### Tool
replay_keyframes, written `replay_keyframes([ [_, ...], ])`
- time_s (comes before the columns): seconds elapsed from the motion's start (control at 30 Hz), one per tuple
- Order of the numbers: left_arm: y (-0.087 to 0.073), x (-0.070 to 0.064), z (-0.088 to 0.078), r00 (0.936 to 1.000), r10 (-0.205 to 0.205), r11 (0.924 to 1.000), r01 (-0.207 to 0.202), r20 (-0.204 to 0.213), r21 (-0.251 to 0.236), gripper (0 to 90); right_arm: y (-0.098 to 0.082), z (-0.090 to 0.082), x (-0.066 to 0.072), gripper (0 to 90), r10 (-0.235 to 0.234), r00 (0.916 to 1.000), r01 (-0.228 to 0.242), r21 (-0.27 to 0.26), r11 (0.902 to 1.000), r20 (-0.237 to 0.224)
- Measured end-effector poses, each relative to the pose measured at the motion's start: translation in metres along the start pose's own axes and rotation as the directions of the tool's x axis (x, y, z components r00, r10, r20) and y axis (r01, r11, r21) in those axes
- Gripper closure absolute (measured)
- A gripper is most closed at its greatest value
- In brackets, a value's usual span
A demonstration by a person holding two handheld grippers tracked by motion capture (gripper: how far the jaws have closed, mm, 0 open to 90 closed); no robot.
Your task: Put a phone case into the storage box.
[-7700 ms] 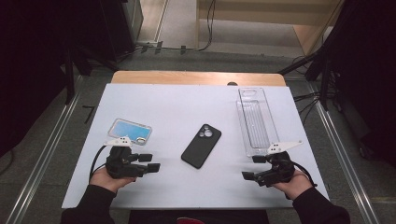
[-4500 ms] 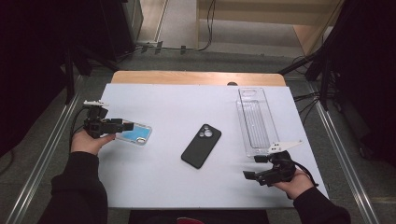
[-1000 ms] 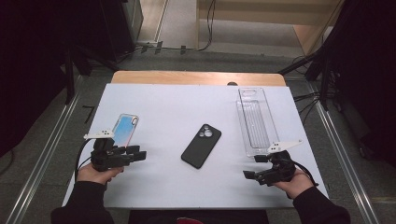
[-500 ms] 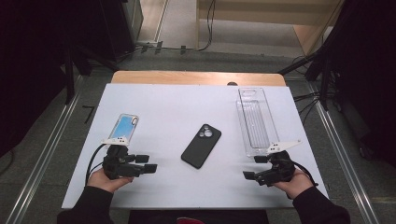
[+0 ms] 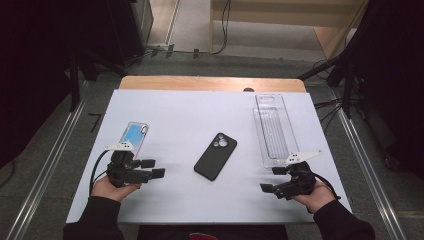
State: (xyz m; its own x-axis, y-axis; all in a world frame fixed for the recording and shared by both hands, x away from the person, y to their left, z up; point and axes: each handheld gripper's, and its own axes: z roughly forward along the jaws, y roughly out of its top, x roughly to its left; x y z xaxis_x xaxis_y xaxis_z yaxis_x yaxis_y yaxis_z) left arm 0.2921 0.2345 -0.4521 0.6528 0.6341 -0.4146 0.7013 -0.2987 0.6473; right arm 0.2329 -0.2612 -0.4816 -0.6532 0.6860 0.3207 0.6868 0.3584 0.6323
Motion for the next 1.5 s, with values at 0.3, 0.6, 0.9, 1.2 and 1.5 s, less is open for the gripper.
replay_keyframes([
  [0.3,0.018,0.025,-0.007,0.9932,-0.044,0.9978,0.039,-0.107,-0.054,30.6,0.0,0.0,0.0,13.1,-0.002,1.0,0.002,0.0,1.0,-0.001],
  [0.6,0.032,0.051,-0.014,0.9874,-0.092,0.9925,0.08,-0.129,-0.093,27.8,0.0,0.0,0.0,13.1,0.004,1.0,-0.004,0.003,1.0,0.0],
  [0.9,0.041,0.073,-0.013,0.9791,-0.125,0.9906,0.114,-0.16,-0.075,27.1,0.0,0.0,-0.001,13.1,-0.001,1.0,0.001,0.002,1.0,0.001],
  [1.2,0.05,0.101,-0.013,0.9473,-0.157,0.9857,0.132,-0.279,-0.105,0.0,0.0,0.0,-0.001,13.1,-0.001,1.0,0.001,0.005,1.0,0.002],
  [1.5,0.047,0.107,-0.012,0.9331,-0.121,0.9922,0.103,-0.339,-0.07,0.7,-0.001,0.0,0.0,13.1,0.0,1.0,0.0,0.008,1.0,0.003],
])
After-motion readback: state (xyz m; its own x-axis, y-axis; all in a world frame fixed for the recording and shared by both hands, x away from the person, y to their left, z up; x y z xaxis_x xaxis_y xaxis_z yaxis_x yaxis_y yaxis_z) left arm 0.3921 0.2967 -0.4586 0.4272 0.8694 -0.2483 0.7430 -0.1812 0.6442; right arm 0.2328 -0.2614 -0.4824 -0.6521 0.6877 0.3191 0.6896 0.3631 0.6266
